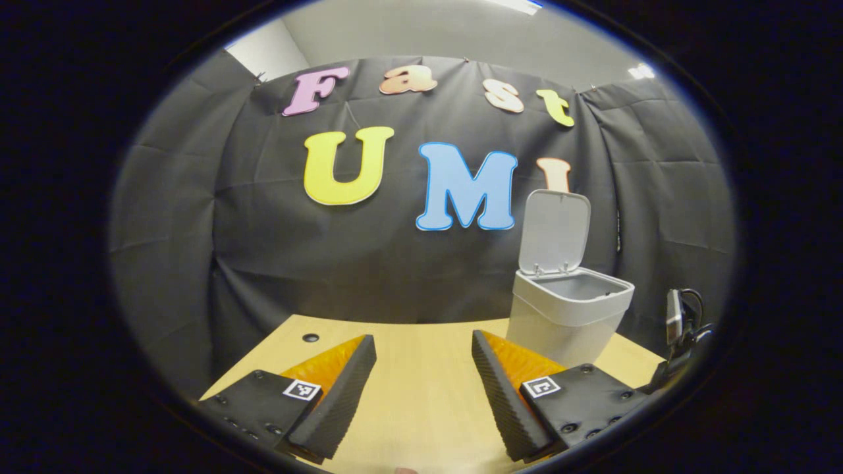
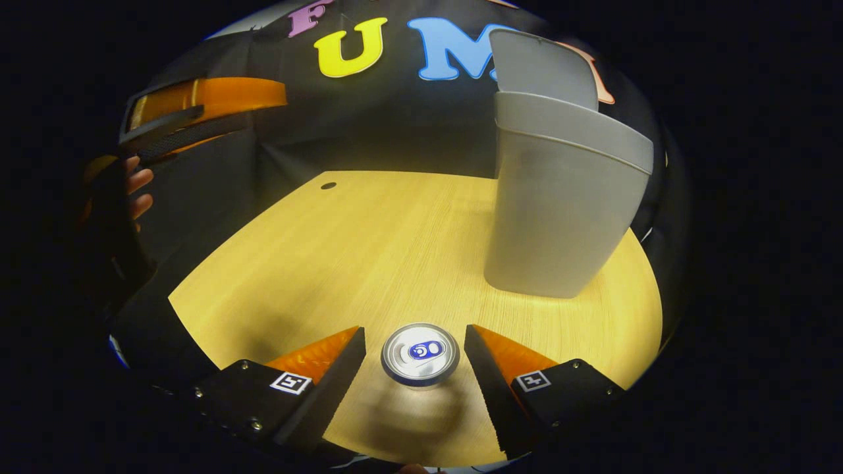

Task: Press the lid of the desktop garbage bin to open it, pick up the crumpled paper on the desktop and throw it into the bin, then pick up the pop can on the desktop and drop it into the bin, and finally close the garbage bin lid.

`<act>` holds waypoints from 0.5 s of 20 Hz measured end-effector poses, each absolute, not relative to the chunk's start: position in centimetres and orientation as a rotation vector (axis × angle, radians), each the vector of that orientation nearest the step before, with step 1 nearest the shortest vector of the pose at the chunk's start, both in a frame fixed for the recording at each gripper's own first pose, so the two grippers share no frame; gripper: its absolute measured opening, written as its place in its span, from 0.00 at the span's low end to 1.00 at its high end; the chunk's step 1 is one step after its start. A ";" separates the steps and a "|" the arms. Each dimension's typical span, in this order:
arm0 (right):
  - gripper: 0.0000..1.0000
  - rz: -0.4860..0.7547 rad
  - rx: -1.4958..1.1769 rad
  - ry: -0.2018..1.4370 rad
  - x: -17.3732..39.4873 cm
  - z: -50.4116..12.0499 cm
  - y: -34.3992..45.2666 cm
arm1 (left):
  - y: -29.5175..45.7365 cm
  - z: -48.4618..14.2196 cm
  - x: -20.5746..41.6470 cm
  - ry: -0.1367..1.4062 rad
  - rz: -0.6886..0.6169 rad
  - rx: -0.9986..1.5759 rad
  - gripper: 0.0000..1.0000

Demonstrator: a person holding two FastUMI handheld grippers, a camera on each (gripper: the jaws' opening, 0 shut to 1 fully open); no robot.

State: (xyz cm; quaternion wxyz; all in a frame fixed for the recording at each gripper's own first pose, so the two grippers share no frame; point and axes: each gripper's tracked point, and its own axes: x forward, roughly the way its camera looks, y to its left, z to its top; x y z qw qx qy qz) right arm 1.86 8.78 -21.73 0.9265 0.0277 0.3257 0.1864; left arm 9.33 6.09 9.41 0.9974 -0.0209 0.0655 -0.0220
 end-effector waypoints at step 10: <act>0.90 0.395 0.060 0.739 1.8 -24.7 9.1 | 7.1 8.5 8.0 0.155 -0.019 -0.056 0.96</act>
